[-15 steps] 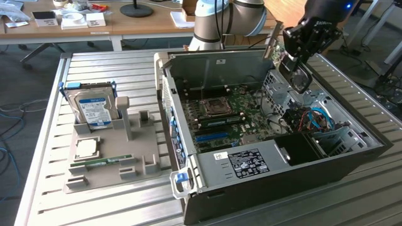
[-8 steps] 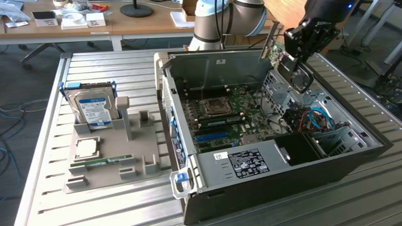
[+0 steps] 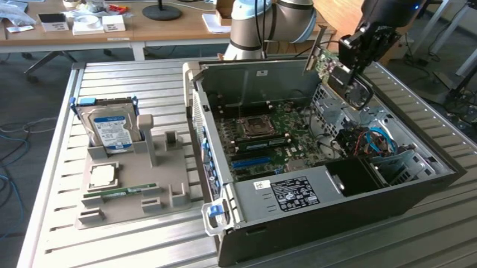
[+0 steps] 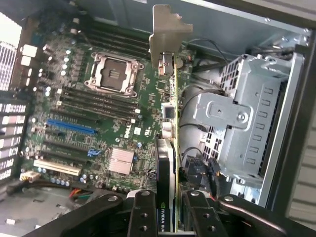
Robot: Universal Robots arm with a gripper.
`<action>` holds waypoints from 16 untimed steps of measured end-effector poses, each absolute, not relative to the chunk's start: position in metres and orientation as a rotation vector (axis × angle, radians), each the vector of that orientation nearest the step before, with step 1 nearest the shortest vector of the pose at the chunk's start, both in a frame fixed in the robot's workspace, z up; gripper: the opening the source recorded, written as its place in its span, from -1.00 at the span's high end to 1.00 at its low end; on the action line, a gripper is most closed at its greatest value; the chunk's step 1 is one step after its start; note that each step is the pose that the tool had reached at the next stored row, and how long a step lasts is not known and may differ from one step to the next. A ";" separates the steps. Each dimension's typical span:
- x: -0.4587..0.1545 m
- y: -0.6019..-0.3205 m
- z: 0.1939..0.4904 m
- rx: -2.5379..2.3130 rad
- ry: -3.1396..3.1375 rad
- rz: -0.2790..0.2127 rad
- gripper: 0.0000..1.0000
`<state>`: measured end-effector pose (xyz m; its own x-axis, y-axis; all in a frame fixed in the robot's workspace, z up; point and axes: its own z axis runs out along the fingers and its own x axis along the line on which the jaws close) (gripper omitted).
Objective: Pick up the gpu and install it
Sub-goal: 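Insert the gpu into the slot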
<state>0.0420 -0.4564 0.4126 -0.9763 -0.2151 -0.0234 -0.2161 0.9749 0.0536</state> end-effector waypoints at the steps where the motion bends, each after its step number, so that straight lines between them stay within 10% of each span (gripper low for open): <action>1: 0.042 -0.456 0.413 -0.359 3.103 0.087 0.47; 16: 0.042 -0.456 0.412 -0.709 3.048 0.090 0.47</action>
